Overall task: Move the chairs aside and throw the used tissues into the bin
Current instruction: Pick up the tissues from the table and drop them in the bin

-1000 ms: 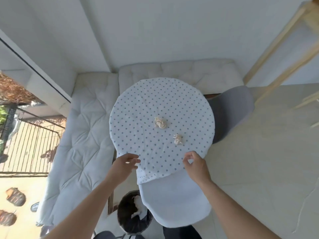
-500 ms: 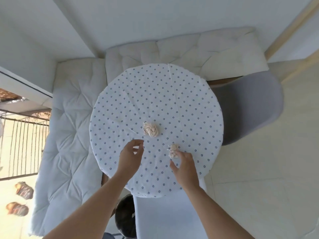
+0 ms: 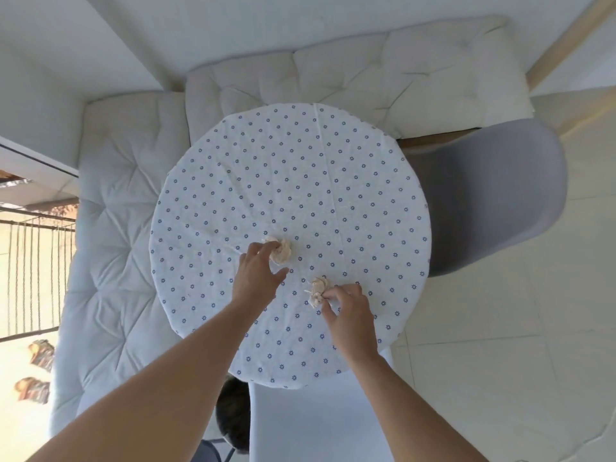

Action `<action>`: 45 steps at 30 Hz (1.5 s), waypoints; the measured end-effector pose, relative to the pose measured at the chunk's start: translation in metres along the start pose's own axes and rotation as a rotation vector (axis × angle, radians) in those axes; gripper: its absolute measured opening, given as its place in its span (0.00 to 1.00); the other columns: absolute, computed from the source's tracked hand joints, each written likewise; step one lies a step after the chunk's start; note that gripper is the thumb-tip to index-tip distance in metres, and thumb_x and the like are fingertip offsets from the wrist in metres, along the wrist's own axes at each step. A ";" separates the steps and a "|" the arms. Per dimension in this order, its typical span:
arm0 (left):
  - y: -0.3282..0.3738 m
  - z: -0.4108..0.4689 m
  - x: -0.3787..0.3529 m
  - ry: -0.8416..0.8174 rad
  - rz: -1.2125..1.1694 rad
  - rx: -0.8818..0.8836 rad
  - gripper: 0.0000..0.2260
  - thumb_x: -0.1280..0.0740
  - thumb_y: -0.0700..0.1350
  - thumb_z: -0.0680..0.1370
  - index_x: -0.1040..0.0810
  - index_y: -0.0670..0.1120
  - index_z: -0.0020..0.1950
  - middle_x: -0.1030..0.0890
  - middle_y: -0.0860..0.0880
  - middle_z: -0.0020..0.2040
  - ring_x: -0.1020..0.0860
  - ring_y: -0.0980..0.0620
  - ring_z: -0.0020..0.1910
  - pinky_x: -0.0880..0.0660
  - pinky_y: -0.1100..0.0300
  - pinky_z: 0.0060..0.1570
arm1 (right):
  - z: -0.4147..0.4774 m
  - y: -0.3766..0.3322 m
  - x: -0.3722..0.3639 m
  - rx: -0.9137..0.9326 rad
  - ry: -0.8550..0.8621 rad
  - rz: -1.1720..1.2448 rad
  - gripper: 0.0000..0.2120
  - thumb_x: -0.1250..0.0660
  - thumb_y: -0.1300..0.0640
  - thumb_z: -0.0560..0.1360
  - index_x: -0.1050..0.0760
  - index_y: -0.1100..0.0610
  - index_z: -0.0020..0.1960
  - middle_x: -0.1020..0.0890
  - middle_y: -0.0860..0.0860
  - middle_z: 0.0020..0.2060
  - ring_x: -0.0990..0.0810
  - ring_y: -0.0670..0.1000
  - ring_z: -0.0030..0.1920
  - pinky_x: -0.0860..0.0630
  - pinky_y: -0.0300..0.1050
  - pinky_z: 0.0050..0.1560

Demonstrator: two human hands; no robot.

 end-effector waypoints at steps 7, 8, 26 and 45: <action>-0.022 -0.027 0.047 0.155 -0.176 0.092 0.14 0.34 0.58 0.82 0.20 0.53 0.63 0.14 0.49 0.53 0.16 0.48 0.51 0.19 0.55 0.44 | -0.016 -0.033 0.007 0.064 -0.025 0.041 0.04 0.29 0.49 0.79 0.23 0.42 0.49 0.25 0.40 0.51 0.21 0.45 0.48 0.19 0.58 0.47; -0.024 -0.029 0.047 0.145 -0.203 0.118 0.14 0.35 0.60 0.82 0.20 0.54 0.62 0.14 0.50 0.52 0.15 0.50 0.49 0.20 0.56 0.40 | -0.015 -0.032 0.009 0.058 -0.016 0.047 0.04 0.29 0.49 0.79 0.23 0.42 0.50 0.24 0.40 0.51 0.21 0.44 0.48 0.19 0.57 0.47; -0.102 -0.165 0.067 0.092 -0.457 0.165 0.09 0.29 0.60 0.78 0.20 0.59 0.55 0.14 0.56 0.45 0.16 0.64 0.38 0.19 0.58 0.33 | -0.103 -0.076 -0.016 0.084 -0.054 0.068 0.02 0.31 0.48 0.80 0.24 0.43 0.52 0.18 0.37 0.49 0.17 0.44 0.43 0.18 0.54 0.48; -0.329 -0.406 0.074 0.100 -0.569 0.242 0.11 0.28 0.59 0.77 0.21 0.58 0.56 0.15 0.53 0.47 0.14 0.52 0.40 0.20 0.60 0.31 | -0.336 -0.164 -0.099 0.148 -0.166 -0.046 0.04 0.31 0.47 0.81 0.21 0.46 0.51 0.17 0.38 0.48 0.17 0.46 0.48 0.18 0.51 0.50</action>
Point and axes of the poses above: each hand's wrist, its own z-axis towards the middle knuckle, its own x-axis out of the back of the hand, y = z × x, the point moved 7 cm from there along z, towards the middle knuckle
